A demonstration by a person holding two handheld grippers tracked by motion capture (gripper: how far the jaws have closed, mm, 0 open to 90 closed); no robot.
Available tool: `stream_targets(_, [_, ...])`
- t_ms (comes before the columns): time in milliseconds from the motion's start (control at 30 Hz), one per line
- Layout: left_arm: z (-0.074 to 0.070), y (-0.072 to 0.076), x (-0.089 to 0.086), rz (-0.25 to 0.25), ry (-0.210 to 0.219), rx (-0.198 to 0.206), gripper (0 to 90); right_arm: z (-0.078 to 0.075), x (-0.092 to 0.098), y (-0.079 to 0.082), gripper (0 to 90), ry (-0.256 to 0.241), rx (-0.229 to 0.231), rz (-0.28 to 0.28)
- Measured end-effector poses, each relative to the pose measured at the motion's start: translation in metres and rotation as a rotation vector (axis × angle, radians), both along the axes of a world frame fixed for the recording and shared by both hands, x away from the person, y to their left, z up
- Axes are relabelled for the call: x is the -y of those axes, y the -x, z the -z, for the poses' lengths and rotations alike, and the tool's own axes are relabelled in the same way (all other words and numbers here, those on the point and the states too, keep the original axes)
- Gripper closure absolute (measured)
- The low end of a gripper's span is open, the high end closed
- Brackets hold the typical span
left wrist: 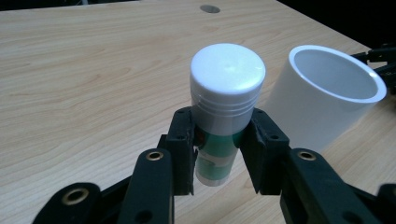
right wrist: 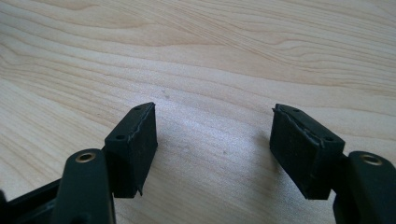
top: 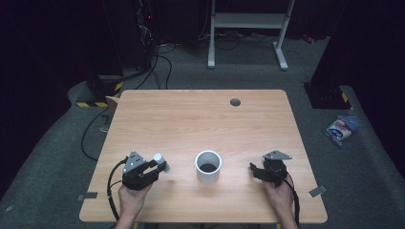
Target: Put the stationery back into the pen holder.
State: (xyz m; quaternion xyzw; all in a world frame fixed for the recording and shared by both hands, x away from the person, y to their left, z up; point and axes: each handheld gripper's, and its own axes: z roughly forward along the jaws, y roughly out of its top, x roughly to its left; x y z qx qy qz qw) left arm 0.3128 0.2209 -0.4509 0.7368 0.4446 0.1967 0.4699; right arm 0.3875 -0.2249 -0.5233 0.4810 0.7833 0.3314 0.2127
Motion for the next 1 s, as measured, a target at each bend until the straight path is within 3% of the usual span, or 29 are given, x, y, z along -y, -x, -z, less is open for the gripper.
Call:
stream_targets(533, [-0.016,-0.009,0.017,0.063,0.006,0.006,65.2,0.000,0.000,0.000,29.9,0.001,-0.004,-0.002])
stream_targets(767, [-0.024,-0.010,0.023,0.086,0.031,0.006,65.3,0.000,0.000,0.000,29.9,0.000,-0.005,-0.002])
stream_targets(900, [-0.031,-0.013,0.026,0.107,0.014,0.014,65.2,0.000,0.000,0.000,29.8,0.002,-0.003,-0.004])
stream_targets(1000, [-0.038,-0.015,0.029,0.120,0.028,0.016,65.3,0.000,0.000,0.000,29.7,0.003,-0.001,-0.004])
